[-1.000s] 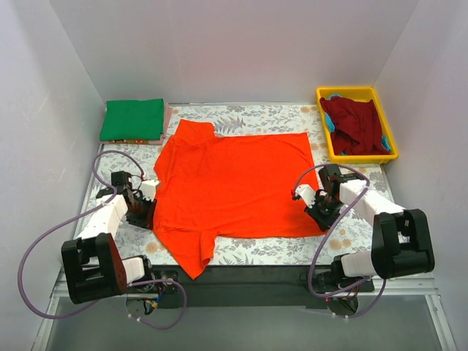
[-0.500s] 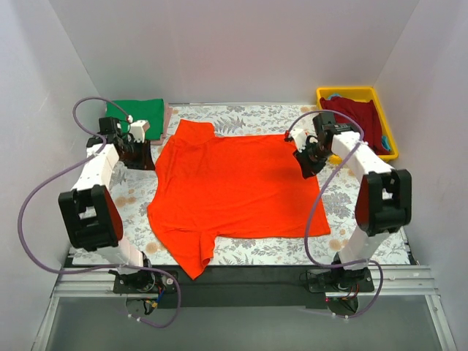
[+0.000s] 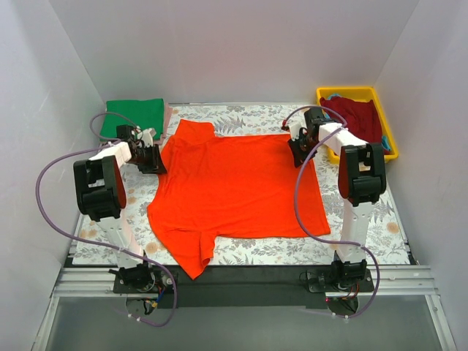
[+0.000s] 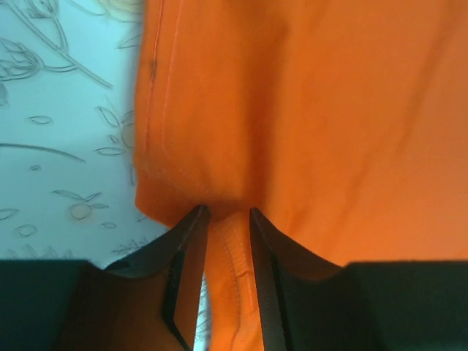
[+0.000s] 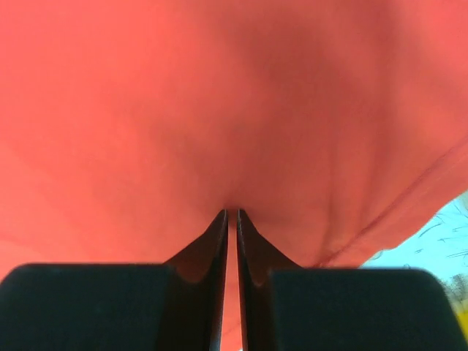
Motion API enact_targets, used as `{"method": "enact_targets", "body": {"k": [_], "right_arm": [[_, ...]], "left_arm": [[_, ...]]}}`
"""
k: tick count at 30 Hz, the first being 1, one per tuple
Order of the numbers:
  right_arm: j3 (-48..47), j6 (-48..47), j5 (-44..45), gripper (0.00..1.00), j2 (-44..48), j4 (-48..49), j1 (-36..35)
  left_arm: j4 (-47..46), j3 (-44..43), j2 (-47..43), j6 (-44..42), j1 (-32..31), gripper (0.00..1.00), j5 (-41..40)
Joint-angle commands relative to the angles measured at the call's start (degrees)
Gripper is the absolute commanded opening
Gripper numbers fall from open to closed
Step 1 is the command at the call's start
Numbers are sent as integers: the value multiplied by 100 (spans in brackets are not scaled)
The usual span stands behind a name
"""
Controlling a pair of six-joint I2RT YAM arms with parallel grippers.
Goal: Fold and stack the t-shirts
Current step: Flatten the tshirt out
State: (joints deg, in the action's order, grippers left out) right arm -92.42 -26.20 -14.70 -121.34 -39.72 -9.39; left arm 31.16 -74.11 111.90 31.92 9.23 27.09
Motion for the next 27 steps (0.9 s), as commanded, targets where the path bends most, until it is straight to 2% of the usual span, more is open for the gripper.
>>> {"method": "enact_targets", "body": {"k": [1, 6, 13, 16, 17, 20, 24, 27], "right_arm": [[330, -123, 300, 13, 93, 246, 139], [427, -219, 459, 13, 189, 255, 200], [234, -210, 301, 18, 760, 220, 192], [32, -254, 248, 23, 1041, -16, 192], [-4, -272, 205, 29, 1129, -87, 192], [-13, -333, 12, 36, 1612, -359, 192], [540, -588, -287, 34, 2419, -852, 174], [1328, -948, -183, 33, 2894, -1221, 130]], "left_arm": [[-162, 326, -133, -19, -1, 29, -546], [-145, 476, -299, -63, 8, 27, -1012], [-5, 178, -704, -54, 17, 26, -1083], [232, -112, -906, -142, 8, 29, -1092], [276, -165, -976, -186, 8, 31, -1005], [521, -227, -1528, -414, 8, 36, -751], [1067, 158, -2179, -1133, -1, 37, -363], [1524, 878, -2760, -1670, -1, 36, -257]]}}
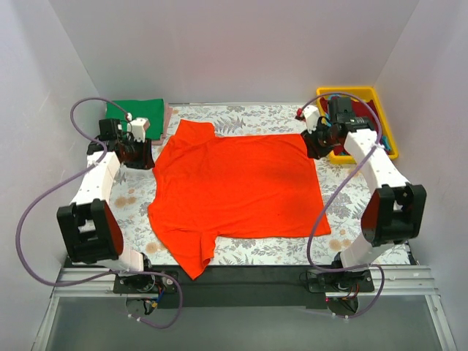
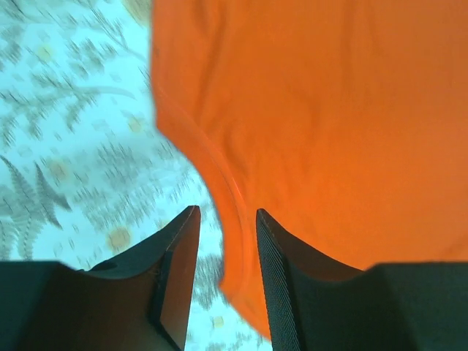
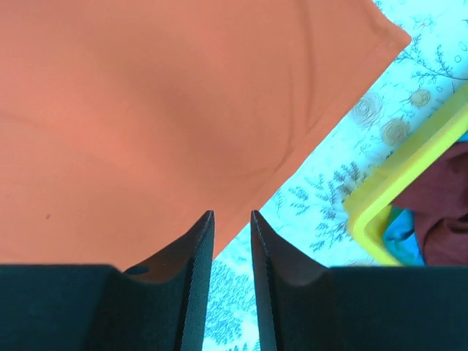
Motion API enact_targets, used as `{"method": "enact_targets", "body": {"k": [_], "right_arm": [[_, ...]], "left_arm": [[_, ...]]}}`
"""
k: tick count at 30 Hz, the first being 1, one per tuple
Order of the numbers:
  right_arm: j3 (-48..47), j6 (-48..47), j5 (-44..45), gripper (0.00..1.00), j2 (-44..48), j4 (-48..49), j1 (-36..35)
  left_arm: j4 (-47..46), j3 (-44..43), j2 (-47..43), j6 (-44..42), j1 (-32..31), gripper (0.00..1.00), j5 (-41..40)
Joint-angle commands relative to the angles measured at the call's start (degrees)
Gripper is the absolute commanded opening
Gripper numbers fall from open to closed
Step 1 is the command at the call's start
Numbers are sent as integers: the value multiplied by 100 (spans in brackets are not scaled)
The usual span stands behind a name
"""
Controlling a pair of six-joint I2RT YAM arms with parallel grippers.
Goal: Fold and stack the t-shirts
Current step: Flatten the tshirt out
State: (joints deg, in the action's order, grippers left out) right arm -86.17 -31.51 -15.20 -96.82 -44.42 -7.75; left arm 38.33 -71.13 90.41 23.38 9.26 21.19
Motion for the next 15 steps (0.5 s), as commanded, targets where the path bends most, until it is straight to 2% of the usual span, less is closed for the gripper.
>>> {"method": "enact_targets", "body": {"k": [1, 6, 15], "right_arm": [[890, -531, -45, 32, 549, -830, -34], [2138, -944, 52, 29, 1207, -1051, -130], [3817, -1007, 298, 23, 1314, -586, -377]], "left_arm": [[904, 748, -752, -1069, 6, 35, 316], [1274, 1872, -1429, -1625, -3, 33, 105], [554, 3025, -1711, -1748, -196, 31, -554]]}}
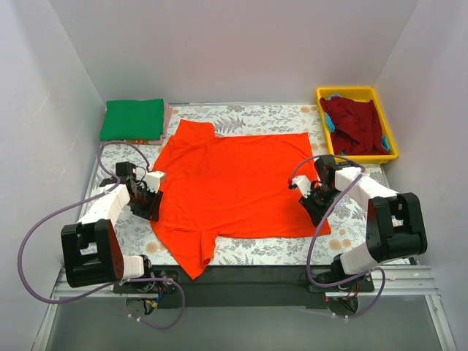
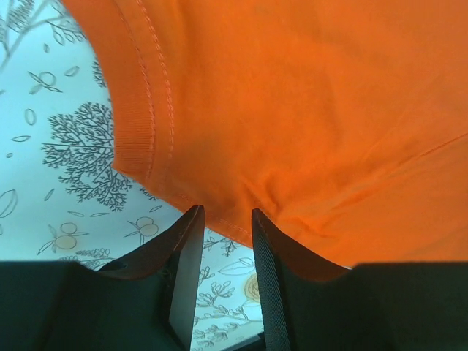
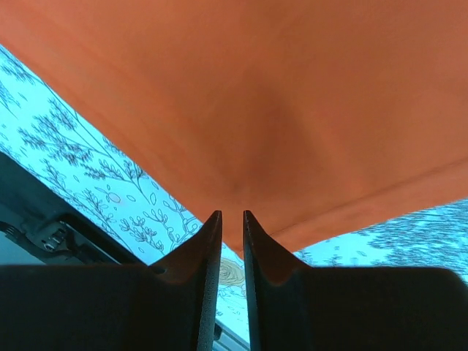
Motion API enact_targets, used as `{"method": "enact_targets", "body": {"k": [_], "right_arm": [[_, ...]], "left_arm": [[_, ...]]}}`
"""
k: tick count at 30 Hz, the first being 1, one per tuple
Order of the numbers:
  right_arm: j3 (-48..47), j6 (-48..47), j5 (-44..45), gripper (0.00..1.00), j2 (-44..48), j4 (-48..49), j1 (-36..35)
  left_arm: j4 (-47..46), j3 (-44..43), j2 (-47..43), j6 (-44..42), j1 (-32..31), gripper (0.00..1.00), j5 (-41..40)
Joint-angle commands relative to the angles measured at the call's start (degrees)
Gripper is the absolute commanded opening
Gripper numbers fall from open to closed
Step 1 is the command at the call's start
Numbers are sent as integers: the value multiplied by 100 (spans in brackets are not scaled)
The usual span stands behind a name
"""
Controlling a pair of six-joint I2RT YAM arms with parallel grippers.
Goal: Fold and stack the t-shirts
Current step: Flatten the tshirt out
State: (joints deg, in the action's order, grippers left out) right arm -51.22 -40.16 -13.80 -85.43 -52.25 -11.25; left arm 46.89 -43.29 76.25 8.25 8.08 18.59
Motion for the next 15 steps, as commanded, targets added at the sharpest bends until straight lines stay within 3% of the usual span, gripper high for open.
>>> {"method": "enact_targets", "body": {"k": [1, 7, 15], "right_arm": [[428, -176, 254, 23, 158, 319, -36], [956, -308, 589, 22, 105, 540, -53], [1070, -448, 791, 22, 307, 479, -53]], "left_arm": [[-373, 442, -312, -245, -96, 31, -347], [-383, 1120, -531, -561, -166, 29, -725], [-155, 1270, -901, -720, -175, 25, -936]]}}
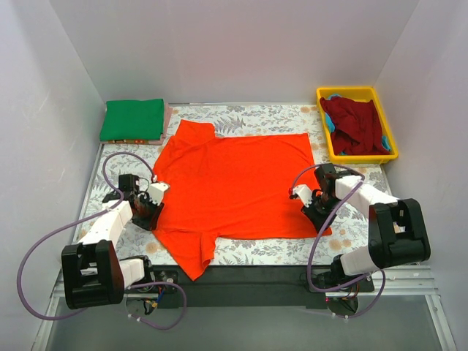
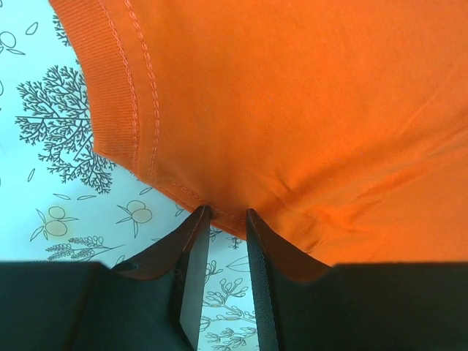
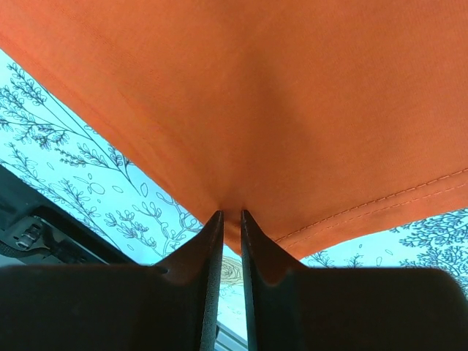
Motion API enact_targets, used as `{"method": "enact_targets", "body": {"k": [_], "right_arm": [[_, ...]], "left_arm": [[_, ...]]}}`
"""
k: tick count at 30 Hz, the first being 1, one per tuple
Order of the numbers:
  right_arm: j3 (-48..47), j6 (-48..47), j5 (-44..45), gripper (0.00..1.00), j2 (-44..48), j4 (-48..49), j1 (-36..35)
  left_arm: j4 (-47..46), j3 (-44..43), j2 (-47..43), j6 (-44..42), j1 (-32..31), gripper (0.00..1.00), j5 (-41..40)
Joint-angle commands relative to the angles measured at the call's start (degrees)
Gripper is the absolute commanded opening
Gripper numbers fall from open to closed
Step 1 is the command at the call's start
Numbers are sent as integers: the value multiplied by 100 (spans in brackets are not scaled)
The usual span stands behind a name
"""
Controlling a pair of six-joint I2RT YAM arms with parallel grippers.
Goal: Fold and stack the t-shirts
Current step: Flatten the tshirt out
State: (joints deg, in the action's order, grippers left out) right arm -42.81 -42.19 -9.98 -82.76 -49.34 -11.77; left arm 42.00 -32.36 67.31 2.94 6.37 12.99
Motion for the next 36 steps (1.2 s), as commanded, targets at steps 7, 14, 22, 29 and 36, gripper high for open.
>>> {"method": "enact_targets", "body": {"k": [7, 14, 22, 29, 36], "right_arm": [[178, -500, 357, 21, 295, -302, -18], [-1148, -405, -311, 24, 516, -796, -9], [-3282, 904, -541, 29, -644, 114, 131], [-5084, 2021, -277, 32, -2181, 1198, 210], [-6439, 2672, 558, 32, -3860, 1822, 272]], "left_arm": [[1072, -444, -165, -592, -4, 24, -219], [1303, -1904, 307, -338, -4, 26, 247], [274, -3599, 1520, 1190, -4, 34, 1264], [-965, -5586, 3320, 2904, -197, 43, 1698], [-1281, -7117, 4826, 3476, -330, 44, 1531]]}}
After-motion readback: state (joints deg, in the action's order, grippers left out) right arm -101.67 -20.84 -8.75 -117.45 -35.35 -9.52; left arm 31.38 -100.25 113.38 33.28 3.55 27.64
